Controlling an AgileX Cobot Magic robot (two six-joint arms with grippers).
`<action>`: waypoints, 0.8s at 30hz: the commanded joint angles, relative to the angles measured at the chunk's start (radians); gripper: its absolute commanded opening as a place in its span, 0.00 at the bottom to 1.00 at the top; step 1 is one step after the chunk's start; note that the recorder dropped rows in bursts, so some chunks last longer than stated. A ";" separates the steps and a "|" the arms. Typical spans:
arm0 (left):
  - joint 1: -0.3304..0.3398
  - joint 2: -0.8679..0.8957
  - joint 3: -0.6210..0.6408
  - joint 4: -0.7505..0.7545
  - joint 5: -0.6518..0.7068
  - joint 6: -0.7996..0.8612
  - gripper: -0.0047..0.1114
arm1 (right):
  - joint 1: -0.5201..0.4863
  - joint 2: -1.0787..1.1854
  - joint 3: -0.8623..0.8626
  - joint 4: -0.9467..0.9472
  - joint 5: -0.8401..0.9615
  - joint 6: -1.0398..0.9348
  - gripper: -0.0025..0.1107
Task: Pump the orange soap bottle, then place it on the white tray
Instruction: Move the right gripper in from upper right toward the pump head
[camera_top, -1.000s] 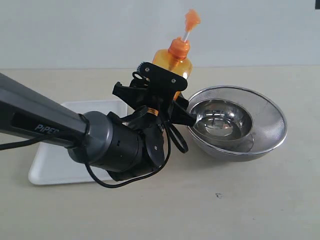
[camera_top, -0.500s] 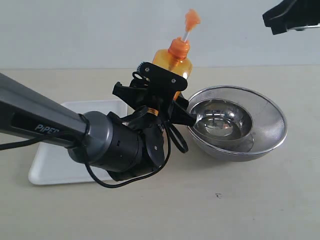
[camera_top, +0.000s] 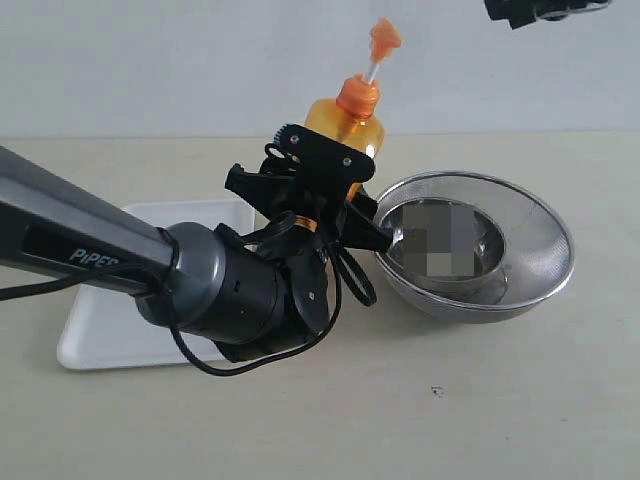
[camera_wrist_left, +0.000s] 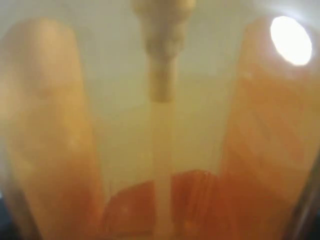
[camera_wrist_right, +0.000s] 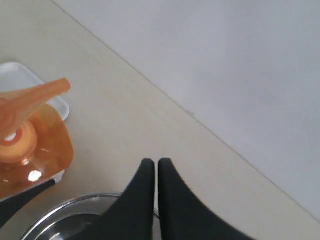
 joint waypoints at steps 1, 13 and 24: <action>-0.005 -0.014 -0.017 0.033 -0.068 0.009 0.08 | -0.002 0.083 -0.107 0.096 0.090 -0.072 0.02; -0.005 -0.014 -0.017 0.052 -0.068 0.009 0.08 | -0.002 0.240 -0.276 0.293 0.275 -0.223 0.02; -0.005 -0.014 -0.017 0.052 -0.068 0.009 0.08 | 0.002 0.247 -0.281 0.362 0.386 -0.285 0.02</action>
